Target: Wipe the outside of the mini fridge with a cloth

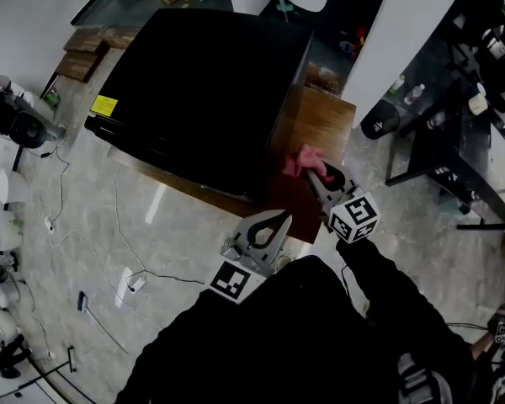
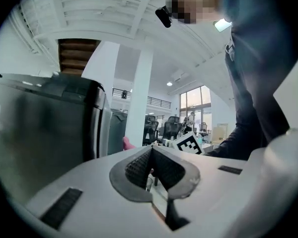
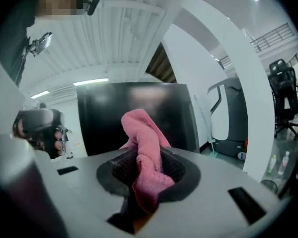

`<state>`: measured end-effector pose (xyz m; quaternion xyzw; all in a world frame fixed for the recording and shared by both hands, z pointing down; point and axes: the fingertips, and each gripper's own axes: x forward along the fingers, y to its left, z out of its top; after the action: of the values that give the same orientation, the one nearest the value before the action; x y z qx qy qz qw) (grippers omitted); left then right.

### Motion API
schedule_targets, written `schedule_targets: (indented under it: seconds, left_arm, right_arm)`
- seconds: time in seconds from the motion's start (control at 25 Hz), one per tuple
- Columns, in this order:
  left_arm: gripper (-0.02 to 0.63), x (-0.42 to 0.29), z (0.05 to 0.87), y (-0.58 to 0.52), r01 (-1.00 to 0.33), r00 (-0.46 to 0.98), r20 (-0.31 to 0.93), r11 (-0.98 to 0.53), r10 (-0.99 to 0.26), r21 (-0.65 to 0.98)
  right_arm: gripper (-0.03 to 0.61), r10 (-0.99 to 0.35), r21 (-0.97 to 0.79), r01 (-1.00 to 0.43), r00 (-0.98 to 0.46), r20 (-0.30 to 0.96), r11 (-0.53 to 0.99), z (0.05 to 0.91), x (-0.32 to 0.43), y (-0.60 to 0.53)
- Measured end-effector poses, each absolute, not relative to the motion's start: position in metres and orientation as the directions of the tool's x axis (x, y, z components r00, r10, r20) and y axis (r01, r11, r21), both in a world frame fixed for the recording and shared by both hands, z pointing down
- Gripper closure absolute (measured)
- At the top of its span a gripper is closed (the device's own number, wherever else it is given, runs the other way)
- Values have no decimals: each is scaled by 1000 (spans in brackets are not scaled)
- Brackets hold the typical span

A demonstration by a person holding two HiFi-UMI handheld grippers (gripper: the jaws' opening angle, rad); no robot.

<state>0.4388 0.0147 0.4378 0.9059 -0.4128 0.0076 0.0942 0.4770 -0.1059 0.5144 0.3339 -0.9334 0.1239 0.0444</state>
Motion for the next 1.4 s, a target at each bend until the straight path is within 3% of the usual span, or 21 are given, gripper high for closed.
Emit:
schedule_targets:
  seconds: [0.24,0.64,1.08,1.4]
  left_arm:
    - [607,334,423,78,-816,566,59,-548,-822,182]
    - [607,159,428,202,-913,385,45,-373,-922,167]
    - [607,11,426,294,-962,237,39,-230,-971,146]
    - [607,-64,431,261,-973,139,36,-130,-990,192]
  right_arm:
    - [486,-521,-11,-531,-836,169,847,467,388,27]
    - [486,-250,-91,-263,-959,136,960,421,209,172]
    - [488,-80,-144,-99,-988,133,985,420,60,259]
    - [488,20,-181,-4,-991,131,984,435,-20,223]
